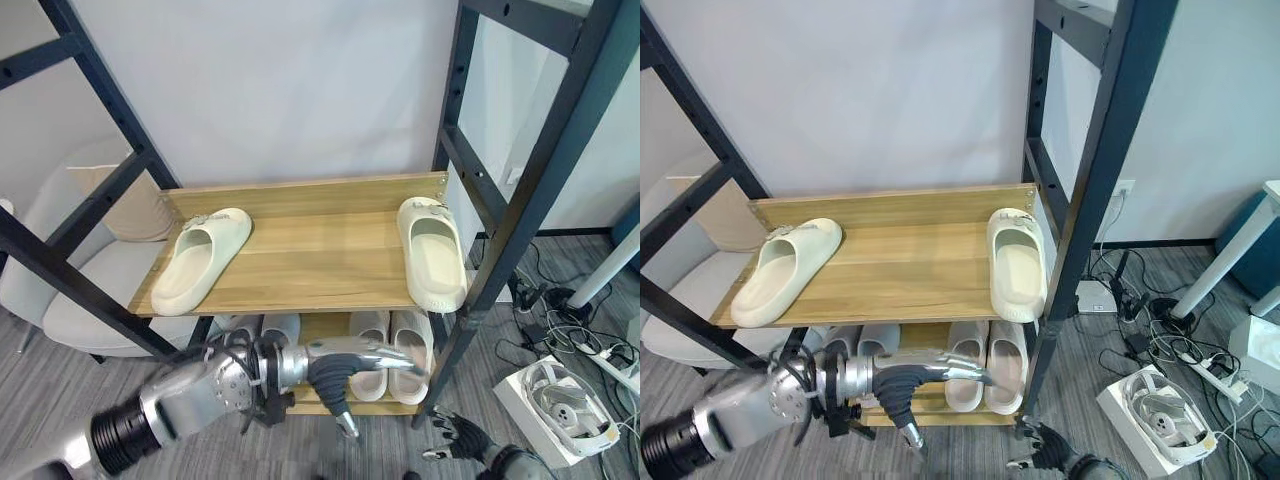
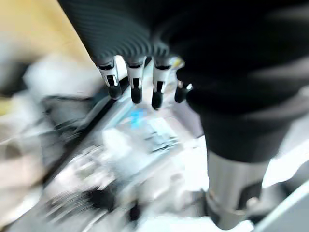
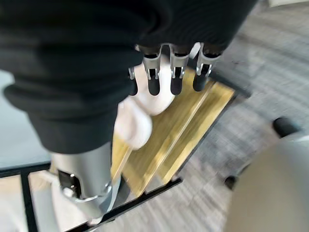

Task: Arrange the slippers neatly on the shoe rack.

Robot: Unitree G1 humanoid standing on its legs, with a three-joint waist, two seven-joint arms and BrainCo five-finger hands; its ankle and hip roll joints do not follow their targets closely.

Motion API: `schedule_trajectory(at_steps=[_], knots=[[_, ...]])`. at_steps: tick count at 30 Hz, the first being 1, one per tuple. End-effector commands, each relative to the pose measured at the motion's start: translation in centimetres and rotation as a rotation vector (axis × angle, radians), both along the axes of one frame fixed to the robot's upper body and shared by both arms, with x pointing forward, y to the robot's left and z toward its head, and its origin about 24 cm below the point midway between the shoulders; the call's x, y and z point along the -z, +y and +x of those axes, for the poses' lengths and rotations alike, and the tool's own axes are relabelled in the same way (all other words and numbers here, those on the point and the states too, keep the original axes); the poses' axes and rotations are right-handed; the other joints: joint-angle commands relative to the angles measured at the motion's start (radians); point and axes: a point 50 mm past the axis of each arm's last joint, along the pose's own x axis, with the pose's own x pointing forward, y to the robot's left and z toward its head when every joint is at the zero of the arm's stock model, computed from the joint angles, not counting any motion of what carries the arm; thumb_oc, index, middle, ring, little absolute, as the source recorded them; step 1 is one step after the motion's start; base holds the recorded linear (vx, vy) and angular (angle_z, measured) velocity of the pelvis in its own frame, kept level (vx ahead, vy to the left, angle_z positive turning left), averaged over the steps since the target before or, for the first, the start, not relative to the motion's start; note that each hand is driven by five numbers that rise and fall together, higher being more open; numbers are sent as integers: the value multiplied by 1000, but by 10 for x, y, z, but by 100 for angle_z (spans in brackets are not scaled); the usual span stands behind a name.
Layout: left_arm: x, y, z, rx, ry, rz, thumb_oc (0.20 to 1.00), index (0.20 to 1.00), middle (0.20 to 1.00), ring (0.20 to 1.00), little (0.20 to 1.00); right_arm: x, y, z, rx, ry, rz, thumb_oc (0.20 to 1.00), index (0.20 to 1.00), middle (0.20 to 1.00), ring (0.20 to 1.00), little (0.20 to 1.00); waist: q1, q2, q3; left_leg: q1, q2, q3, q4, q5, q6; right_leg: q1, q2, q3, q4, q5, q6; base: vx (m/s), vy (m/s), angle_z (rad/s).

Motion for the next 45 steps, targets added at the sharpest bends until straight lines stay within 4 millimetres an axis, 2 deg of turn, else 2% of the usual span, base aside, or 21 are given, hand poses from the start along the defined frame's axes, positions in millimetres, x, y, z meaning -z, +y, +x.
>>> schedule_trajectory(at_steps=[1, 2, 3, 4, 5, 7, 8, 10, 11, 12, 14, 17, 18, 19, 22, 23, 24, 30, 37, 41, 45], knots=[[-17, 18, 32, -133, 268, -295, 1000, 1000, 1000, 1000, 1000, -21, 28, 27, -22, -138, 139, 1000, 1000, 1000, 1000, 1000, 15, -89, 22, 29, -16, -12, -25, -20, -26, 132, -116, -27, -273, 251, 156, 72, -71, 8], [-31, 24, 47, -239, 307, -595, 1000, 1000, 1000, 1000, 1000, -24, 36, 34, -17, -174, 136, 1000, 1000, 1000, 1000, 1000, 20, -90, 24, 41, -13, -13, -25, -24, -27, 143, -112, -26, -273, 244, 151, 51, -58, 9], [-32, 27, 52, -293, 309, -674, 1000, 1000, 1000, 1000, 1000, -25, 37, 37, -11, -184, 130, 1000, 1000, 1000, 1000, 1000, 21, -91, 23, 38, -13, -16, -25, -22, -25, 140, -113, -26, -273, 245, 148, 45, -60, -1], [-38, 40, 62, -428, 276, -875, 1000, 1000, 1000, 1000, 1000, -27, 42, 47, 16, -215, 120, 1000, 1000, 1000, 1000, 1000, 29, -93, 30, 46, -10, -18, -25, -26, -25, 149, -110, -24, -273, 238, 142, 10, -37, 0], [-43, 46, 66, -467, 245, -938, 1000, 1000, 1000, 1000, 1000, -27, 45, 51, 23, -220, 119, 1000, 1000, 1000, 1000, 1000, 30, -95, 28, 42, -10, -18, -25, -23, -24, 145, -110, -24, -273, 238, 139, 41, -47, 1], [-57, 73, 77, -643, 80, -1055, 1000, 1000, 1000, 1000, 1000, -30, 48, 64, 31, -247, 102, 1000, 1000, 1000, 1000, 1000, 34, -99, 30, 49, -5, -12, -25, -27, -27, 150, -108, -18, -273, 232, 132, 44, -30, 7], [-71, 95, 78, -765, -109, -1066, 1000, 1000, 1000, 1000, 1000, -31, 49, 70, 43, -252, 105, 1000, 1000, 1000, 1000, 1000, 41, -101, 26, 52, -2, -10, -25, -29, -30, 152, -106, -16, -273, 227, 130, 65, -20, 7], [-83, 131, 87, -1074, -553, -833, 1000, 1000, 1000, 1000, 1000, -34, 48, 77, 57, -276, 104, 1000, 1000, 1000, 1000, 1000, 49, -99, 23, 58, 1, -8, -25, -33, -35, 159, -104, -21, -273, 220, 131, 88, -9, 5], [-88, 139, 87, -1126, -672, -754, 1000, 1000, 1000, 1000, 1000, -34, 49, 77, 54, -276, 109, 1000, 1000, 1000, 1000, 1000, 51, -98, 22, 60, 1, -8, -25, -34, -37, 162, -105, -23, -273, 219, 131, 79, 13, 7], [-92, 158, 93, -1235, -860, -574, 1000, 1000, 1000, 1000, 1000, -37, 44, 78, 66, -294, 105, 1000, 1000, 1000, 1000, 1000, 53, -95, 20, 60, 1, -8, -25, -34, -38, 162, -104, -26, -273, 218, 133, 76, 16, 10], [-98, 178, 96, -1316, -1059, -378, 1000, 1000, 1000, 1000, 1000, -36, 41, 75, 79, -294, 112, 1000, 1000, 1000, 1000, 1000, 53, -94, 18, 60, 0, -10, -25, -36, -39, 165, -104, -31, -273, 217, 136, 61, 21, 6], [-115, 218, 100, -1404, -1410, 97, 1000, 1000, 1000, 1000, 1000, -35, 34, 63, 80, -282, 129, 1000, 1000, 1000, 1000, 1000, 49, -90, 13, 54, -5, -7, -25, -36, -40, 158, -107, -35, -273, 221, 146, 58, 50, -1], [-115, 221, 101, -1404, -1431, 151, 1000, 1000, 1000, 1000, 1000, -35, 34, 61, 85, -283, 139, 1000, 1000, 1000, 1000, 1000, 50, -93, 12, 52, -6, -8, -25, -36, -39, 156, -108, -35, -273, 222, 147, 32, 58, -7], [-111, 235, 101, -1425, -1447, 282, 1000, 1000, 1000, 1000, 1000, -34, 32, 57, 98, -275, 150, 1000, 1000, 1000, 1000, 1000, 52, -93, 13, 50, -8, -5, -25, -37, -37, 153, -110, -36, -273, 225, 150, 17, 46, -8], [-101, 241, 105, -1425, -1421, 407, 1000, 1000, 1000, 1000, 1000, -33, 33, 52, 100, -262, 164, 1000, 1000, 1000, 1000, 1000, 53, -98, 16, 45, -11, -3, -25, -39, -35, 147, -112, -33, -273, 226, 153, 9, 50, -2], [-96, 241, 107, -1422, -1399, 426, 1000, 1000, 1000, 1000, 1000, -33, 35, 51, 96, -259, 167, 1000, 1000, 1000, 1000, 1000, 52, -99, 17, 44, -13, -3, -25, -41, -33, 144, -111, -32, -273, 227, 154, 5, 71, 3], [-77, 237, 114, -1424, -1312, 442, 1000, 1000, 1000, 1000, 1000, -34, 40, 52, 87, -264, 182, 1000, 1000, 1000, 1000, 1000, 44, -103, 23, 42, -15, 3, -25, -45, -30, 137, -113, -27, -273, 230, 155, 6, 54, -1], [-52, 237, 125, -1460, -1178, 463, 1000, 1000, 1000, 1000, 1000, -37, 41, 53, 90, -273, 184, 1000, 1000, 1000, 1000, 1000, 31, -106, 33, 45, -16, 15, -25, -51, -25, 127, -112, -12, -273, 232, 156, 2, 21, -10], [-52, 238, 136, -1472, -1160, 524, 1000, 1000, 1000, 1000, 1000, -40, 36, 53, 89, -287, 171, 1000, 1000, 1000, 1000, 1000, 15, -105, 40, 46, -17, 25, -25, -54, -22, 116, -110, 7, -273, 235, 159, 9, 11, -6], [-64, 250, 146, -1524, -1152, 619, 1000, 1000, 1000, 1000, 1000, -41, 28, 51, 115, -293, 165, 1000, 1000, 1000, 1000, 1000, -4, -103, 49, 42, -18, 41, -25, -54, -19, 100, -108, 23, -273, 242, 163, 3, 6, -15], [-70, 251, 155, -1545, -1131, 659, 1000, 1000, 1000, 1000, 1000, -40, 27, 50, 118, -286, 153, 1000, 1000, 1000, 1000, 1000, -17, -101, 58, 39, -19, 42, -25, -54, -17, 93, -108, 27, -273, 245, 165, 3, -1, -4]])
